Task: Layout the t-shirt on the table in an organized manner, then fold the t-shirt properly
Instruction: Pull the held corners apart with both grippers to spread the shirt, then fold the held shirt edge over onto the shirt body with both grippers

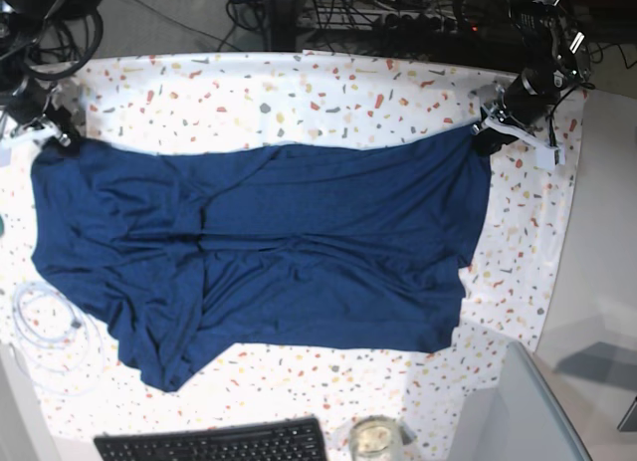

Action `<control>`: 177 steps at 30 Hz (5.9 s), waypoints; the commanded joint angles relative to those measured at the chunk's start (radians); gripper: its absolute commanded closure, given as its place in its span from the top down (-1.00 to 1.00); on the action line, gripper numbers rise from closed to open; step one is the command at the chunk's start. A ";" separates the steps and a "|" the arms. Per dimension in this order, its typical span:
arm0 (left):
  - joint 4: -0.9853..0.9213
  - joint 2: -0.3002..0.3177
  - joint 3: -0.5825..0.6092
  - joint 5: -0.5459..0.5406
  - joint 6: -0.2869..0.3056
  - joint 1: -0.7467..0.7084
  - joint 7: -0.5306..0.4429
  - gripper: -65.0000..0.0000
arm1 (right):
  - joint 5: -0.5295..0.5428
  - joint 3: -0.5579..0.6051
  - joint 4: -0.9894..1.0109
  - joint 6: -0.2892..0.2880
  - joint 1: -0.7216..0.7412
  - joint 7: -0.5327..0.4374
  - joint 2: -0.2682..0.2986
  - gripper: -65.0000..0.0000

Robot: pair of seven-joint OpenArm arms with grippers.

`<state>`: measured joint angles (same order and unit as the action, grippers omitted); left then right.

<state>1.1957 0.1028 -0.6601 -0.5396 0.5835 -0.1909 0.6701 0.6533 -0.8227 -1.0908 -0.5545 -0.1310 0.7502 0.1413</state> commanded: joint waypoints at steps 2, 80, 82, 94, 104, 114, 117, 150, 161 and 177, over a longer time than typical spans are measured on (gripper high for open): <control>0.026 0.012 0.001 -0.009 0.006 -0.014 -0.010 -1.00 | 0.020 -0.005 -0.015 -0.005 0.004 -0.016 0.016 -0.97; 0.444 -0.022 0.018 -0.007 -0.285 -0.008 0.248 -1.00 | -0.060 0.075 -0.458 0.365 -0.060 0.470 0.017 -1.00; 0.398 -0.021 0.018 -0.007 -0.285 0.008 0.248 -1.00 | -0.062 0.075 -0.455 0.367 -0.045 0.470 0.017 -1.00; 0.307 -0.007 0.015 -0.007 -0.285 0.081 0.247 -1.00 | -0.060 0.015 -0.312 0.431 0.006 0.470 0.070 -1.00; 0.255 -0.008 0.018 -0.007 -0.305 0.133 0.247 -1.00 | -0.056 0.003 -0.309 0.431 0.040 0.529 0.082 -1.00; 0.218 -0.008 0.015 -0.007 -0.305 0.163 0.245 -1.00 | -0.059 0.003 -0.306 0.431 0.057 0.536 0.088 -1.00; 0.215 -0.008 0.010 -0.007 -0.305 0.176 0.247 -1.00 | -0.062 0.004 -0.302 0.431 0.072 0.536 0.085 -1.00; 0.186 -0.008 0.007 -0.009 -0.305 0.252 0.238 -1.00 | -0.063 0.062 -0.167 0.432 0.144 0.397 0.113 -1.00; 0.109 -0.007 0.010 -0.007 -0.305 0.273 0.179 -1.00 | -0.063 0.065 -0.105 0.432 0.182 0.381 0.140 -1.00; 0.109 -0.007 0.009 -0.007 -0.305 0.275 0.173 -1.00 | -0.063 0.150 -0.104 0.432 0.179 0.377 0.139 -1.00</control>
<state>1.2907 0.0837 -0.6479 -0.5312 0.2756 0.0666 0.8639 0.5758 -0.6674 -1.1820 -0.1223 0.0380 1.1320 0.2600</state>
